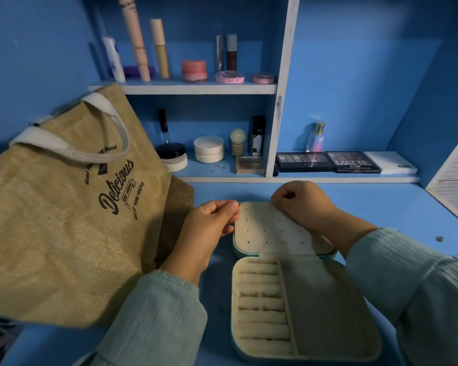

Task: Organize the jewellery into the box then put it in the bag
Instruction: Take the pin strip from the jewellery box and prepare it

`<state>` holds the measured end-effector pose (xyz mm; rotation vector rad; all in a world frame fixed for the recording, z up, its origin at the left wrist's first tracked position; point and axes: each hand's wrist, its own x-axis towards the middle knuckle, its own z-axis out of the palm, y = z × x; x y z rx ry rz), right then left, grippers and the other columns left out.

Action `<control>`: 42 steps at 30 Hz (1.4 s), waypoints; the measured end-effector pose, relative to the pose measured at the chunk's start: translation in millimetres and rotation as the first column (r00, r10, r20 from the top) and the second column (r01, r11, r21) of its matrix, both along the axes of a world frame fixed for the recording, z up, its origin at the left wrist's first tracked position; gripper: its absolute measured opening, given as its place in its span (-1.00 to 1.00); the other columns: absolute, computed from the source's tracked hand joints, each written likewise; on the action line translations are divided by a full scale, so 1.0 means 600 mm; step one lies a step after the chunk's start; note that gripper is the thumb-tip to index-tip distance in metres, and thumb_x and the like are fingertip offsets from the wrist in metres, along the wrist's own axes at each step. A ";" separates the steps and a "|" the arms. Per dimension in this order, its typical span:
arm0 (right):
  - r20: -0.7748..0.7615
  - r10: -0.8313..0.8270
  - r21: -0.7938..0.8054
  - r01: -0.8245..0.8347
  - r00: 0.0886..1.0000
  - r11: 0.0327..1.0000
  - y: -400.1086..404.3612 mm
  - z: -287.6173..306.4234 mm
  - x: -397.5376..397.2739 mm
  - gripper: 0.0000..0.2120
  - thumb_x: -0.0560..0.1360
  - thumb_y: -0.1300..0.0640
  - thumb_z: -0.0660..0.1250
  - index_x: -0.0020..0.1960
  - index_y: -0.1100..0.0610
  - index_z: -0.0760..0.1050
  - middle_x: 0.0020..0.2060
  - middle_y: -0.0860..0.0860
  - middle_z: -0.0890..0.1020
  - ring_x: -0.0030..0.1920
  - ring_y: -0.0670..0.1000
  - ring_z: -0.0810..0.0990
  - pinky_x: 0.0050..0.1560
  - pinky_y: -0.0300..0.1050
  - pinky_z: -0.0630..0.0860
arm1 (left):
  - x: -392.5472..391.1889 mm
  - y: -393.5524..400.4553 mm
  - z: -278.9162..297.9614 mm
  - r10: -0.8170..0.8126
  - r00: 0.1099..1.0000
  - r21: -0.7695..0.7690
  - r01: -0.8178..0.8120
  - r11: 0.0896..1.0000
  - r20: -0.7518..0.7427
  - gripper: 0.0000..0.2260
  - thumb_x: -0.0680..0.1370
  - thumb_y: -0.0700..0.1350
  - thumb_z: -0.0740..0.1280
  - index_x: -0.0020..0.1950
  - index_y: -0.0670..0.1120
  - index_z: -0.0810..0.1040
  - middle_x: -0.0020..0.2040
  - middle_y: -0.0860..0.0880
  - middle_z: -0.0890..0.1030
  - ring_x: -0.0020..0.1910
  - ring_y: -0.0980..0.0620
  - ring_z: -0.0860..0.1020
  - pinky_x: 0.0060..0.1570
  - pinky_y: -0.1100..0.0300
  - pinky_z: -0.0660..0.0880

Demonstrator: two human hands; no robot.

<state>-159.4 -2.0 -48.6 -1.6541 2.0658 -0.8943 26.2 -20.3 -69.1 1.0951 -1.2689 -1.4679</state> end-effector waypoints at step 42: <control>-0.080 0.061 -0.290 -0.082 0.995 0.954 0.127 0.102 0.025 -0.91 0.51 0.20 0.31 -0.14 0.04 0.52 -0.20 -0.08 0.52 -0.22 -0.16 0.43 -0.27 -0.59 0.30 | -0.012 0.094 0.029 0.108 0.986 -0.480 -0.035 0.876 0.125 -0.87 0.56 -0.11 0.28 -0.10 0.14 0.46 -0.10 0.19 0.54 -0.14 0.46 0.48 -0.18 0.56 0.40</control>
